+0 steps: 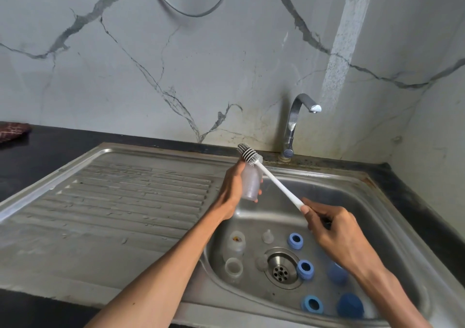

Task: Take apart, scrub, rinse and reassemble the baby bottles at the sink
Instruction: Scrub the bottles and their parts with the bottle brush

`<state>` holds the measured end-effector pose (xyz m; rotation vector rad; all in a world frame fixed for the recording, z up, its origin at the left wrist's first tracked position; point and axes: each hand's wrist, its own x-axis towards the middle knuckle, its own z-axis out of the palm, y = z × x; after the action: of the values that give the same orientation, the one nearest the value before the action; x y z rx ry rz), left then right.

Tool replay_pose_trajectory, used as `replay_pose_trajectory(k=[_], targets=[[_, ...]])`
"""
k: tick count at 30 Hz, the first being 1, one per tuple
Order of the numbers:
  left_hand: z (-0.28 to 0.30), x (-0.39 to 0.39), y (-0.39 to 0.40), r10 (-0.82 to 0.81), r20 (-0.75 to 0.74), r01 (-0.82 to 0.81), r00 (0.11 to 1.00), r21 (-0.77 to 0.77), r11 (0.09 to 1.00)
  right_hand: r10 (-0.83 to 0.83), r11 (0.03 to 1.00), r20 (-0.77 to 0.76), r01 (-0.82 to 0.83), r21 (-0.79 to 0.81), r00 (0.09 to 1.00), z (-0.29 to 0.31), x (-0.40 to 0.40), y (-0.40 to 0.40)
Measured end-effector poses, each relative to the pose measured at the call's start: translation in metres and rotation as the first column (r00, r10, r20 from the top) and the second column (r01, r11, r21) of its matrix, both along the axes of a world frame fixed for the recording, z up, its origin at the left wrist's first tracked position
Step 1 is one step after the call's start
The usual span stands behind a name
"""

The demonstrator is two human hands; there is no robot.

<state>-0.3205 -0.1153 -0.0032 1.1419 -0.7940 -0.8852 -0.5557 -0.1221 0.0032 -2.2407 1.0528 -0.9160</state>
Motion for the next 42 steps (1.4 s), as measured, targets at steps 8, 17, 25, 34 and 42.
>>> replay_pose_trajectory(k=[8,17,25,34,42], targets=[[-0.001,-0.004,0.000,0.004,0.011,-0.004,1.000,-0.001,1.000,0.003,1.000,0.023,-0.003,-0.010,1.000,0.000,-0.006,-0.002],[0.002,-0.001,0.004,0.037,-0.021,-0.037,0.999,0.002,0.999,0.017,1.000,0.023,-0.017,-0.016,1.000,0.001,-0.004,0.000],[0.008,0.005,0.005,0.092,-0.111,-0.099,0.990,-0.053,0.994,0.019,1.000,0.040,-0.019,0.005,0.999,0.003,-0.003,0.003],[0.006,-0.003,0.001,0.054,-0.159,-0.062,0.986,-0.048,0.997,0.035,0.999,0.071,-0.037,0.033,0.997,0.005,0.000,0.004],[0.008,0.001,0.001,0.081,-0.133,-0.093,0.988,-0.086,0.992,0.066,0.991,0.124,-0.080,0.108,0.990,0.004,0.003,0.006]])
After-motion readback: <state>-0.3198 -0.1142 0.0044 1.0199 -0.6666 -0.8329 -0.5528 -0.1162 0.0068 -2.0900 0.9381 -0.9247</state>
